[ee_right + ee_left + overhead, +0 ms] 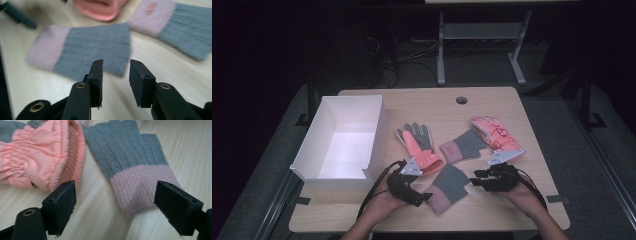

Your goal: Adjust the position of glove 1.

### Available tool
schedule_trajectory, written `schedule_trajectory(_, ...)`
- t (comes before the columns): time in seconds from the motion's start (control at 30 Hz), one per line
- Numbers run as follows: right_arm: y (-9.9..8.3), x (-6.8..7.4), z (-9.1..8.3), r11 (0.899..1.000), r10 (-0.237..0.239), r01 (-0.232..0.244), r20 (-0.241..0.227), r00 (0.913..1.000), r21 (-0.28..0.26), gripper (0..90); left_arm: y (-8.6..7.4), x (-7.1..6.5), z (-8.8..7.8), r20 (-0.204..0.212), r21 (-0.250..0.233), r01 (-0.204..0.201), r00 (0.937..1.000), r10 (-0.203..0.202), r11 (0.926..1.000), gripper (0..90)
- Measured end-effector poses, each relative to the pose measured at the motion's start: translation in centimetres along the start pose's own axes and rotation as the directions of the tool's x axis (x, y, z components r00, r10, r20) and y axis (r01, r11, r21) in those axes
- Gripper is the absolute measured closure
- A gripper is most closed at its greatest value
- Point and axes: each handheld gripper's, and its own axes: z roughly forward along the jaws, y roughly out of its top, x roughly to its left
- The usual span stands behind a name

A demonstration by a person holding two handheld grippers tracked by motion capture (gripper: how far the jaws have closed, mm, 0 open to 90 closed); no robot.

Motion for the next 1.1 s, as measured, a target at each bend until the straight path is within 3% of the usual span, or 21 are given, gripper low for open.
schedule_trajectory(0.13,1.0,-1.2,0.6,1.000,0.024,-0.024,0.042,0.9988,-0.008,61.3,0.0,-0.2,0.2,0.004,0.017,-0.013,0.9999,0.013,0.9998,17.2)
schedule_trajectory(0.2,1.5,-1.7,0.8,0.999,0.044,-0.043,0.070,0.9966,-0.018,61.9,0.0,-0.2,0.3,0.002,0.005,-0.001,1.0000,0.001,1.0000,17.3)
schedule_trajectory(0.33,2.6,-2.7,1.2,0.996,0.080,-0.076,0.093,0.9925,-0.048,62.9,-0.1,0.0,0.2,-0.001,0.009,-0.007,1.0000,0.007,0.9999,17.2)
schedule_trajectory(0.37,3.5,-3.4,1.8,0.995,0.091,-0.085,0.125,0.9879,-0.051,62.9,-0.1,0.0,0.1,0.002,0.010,-0.006,1.0000,0.006,0.9999,17.3)
schedule_trajectory(0.43,4.1,-4.0,2.3,0.994,0.096,-0.088,0.147,0.9845,-0.063,62.8,-0.3,0.0,0.1,0.000,0.001,0.010,1.0000,-0.010,1.0000,17.3)
schedule_trajectory(0.6,5.9,-5.1,3.9,0.991,0.125,-0.113,0.203,0.9712,-0.069,62.4,-0.7,0.2,-0.1,-0.003,0.010,-0.005,1.0000,0.005,0.9999,17.3)
schedule_trajectory(0.67,6.5,-5.5,4.6,0.989,0.143,-0.130,0.215,0.9661,-0.076,62.1,-0.8,0.2,-0.2,-0.004,0.000,0.007,1.0000,-0.007,1.0000,17.3)
schedule_trajectory(0.87,7.1,-6.4,7.0,0.987,0.162,-0.155,0.274,0.9480,-0.047,61.0,-1.2,0.4,-0.5,-0.003,0.000,0.018,0.9998,-0.018,0.9998,17.3)
schedule_trajectory(0.9,7.1,-6.4,7.0,0.987,0.162,-0.155,0.274,0.9480,-0.047,61.0,-1.2,0.4,-0.5,-0.003,0.000,0.018,0.9998,-0.018,0.9998,17.3)
schedule_trajectory(0.97,6.5,-6.7,8.2,0.987,0.148,-0.159,0.290,0.9455,0.012,61.1,-1.3,0.4,-0.5,-0.003,-0.008,0.026,0.9997,-0.026,0.9996,17.3)
schedule_trajectory(1.1,6.3,-6.6,8.4,0.988,0.150,-0.155,0.297,0.9430,-0.006,65.5,-1.4,0.5,-0.7,-0.007,0.000,0.018,0.9998,-0.018,0.9998,17.3)
